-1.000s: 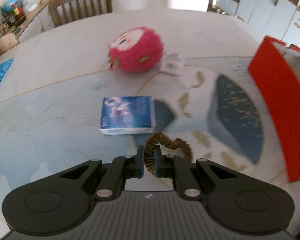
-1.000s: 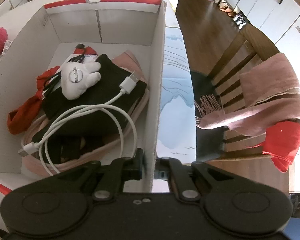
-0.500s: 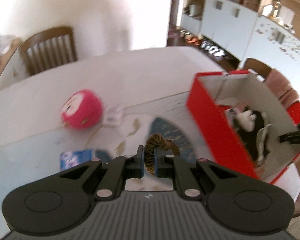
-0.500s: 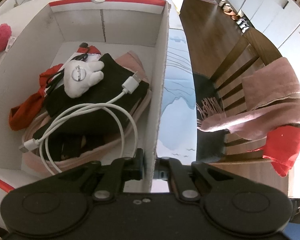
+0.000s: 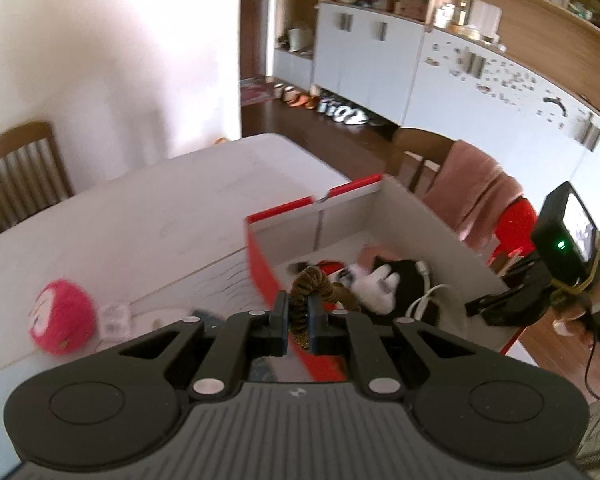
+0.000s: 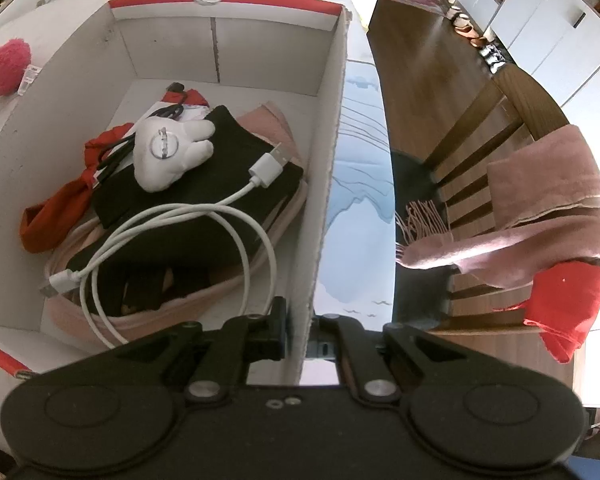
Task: Organize objects
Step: 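Lift the bracelet with the left gripper and carry it into the box, then open the left gripper to drop the bracelet onto the white cable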
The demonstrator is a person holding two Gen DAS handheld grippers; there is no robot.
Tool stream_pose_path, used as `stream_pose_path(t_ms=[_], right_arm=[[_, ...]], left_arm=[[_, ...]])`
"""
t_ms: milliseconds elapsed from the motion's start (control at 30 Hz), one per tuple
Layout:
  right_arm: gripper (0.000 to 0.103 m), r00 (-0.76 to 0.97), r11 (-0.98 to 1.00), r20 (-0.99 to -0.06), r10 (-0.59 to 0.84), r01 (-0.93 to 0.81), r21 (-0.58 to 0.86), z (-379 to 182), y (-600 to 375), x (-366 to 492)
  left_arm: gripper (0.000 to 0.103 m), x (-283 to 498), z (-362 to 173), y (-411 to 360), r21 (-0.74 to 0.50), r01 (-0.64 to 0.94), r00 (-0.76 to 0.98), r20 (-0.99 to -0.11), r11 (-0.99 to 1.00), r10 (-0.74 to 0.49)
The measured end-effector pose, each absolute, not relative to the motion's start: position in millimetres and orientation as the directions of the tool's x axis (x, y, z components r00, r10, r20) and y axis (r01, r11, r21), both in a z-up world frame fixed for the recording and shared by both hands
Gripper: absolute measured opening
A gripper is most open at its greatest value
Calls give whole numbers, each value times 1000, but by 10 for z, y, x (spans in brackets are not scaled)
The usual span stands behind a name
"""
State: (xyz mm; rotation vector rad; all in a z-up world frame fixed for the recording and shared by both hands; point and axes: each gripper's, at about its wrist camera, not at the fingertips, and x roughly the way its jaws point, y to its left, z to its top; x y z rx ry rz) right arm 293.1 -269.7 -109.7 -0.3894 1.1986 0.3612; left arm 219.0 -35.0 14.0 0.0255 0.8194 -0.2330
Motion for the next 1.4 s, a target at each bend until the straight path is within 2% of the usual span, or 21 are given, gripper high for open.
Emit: stream_pose_path(t_ms=[333,733,1100,1400], right_arm=[[5,321,876,-943,81,-475,-87,-1110,-2723,2928],[4,317,875,-944,87,-478,-80,-1122,-2727,2946],[4,316,875,-944,89,-477,-78,-1120,-2723,2949],[4,317,876,-944,88,-476,-78,-1132,-2715,2943]], left_arm=[[8,2585,-66,-962,-81,337,586,-762,938,-276],[8,2714,-329,-1428,-117,441,483,-805,890,-345],[8,2713,-815,-1672,-94,493,363,-882,865,-302],[8,2736,-972,-1682,-72,490,345,-899,869,-269]])
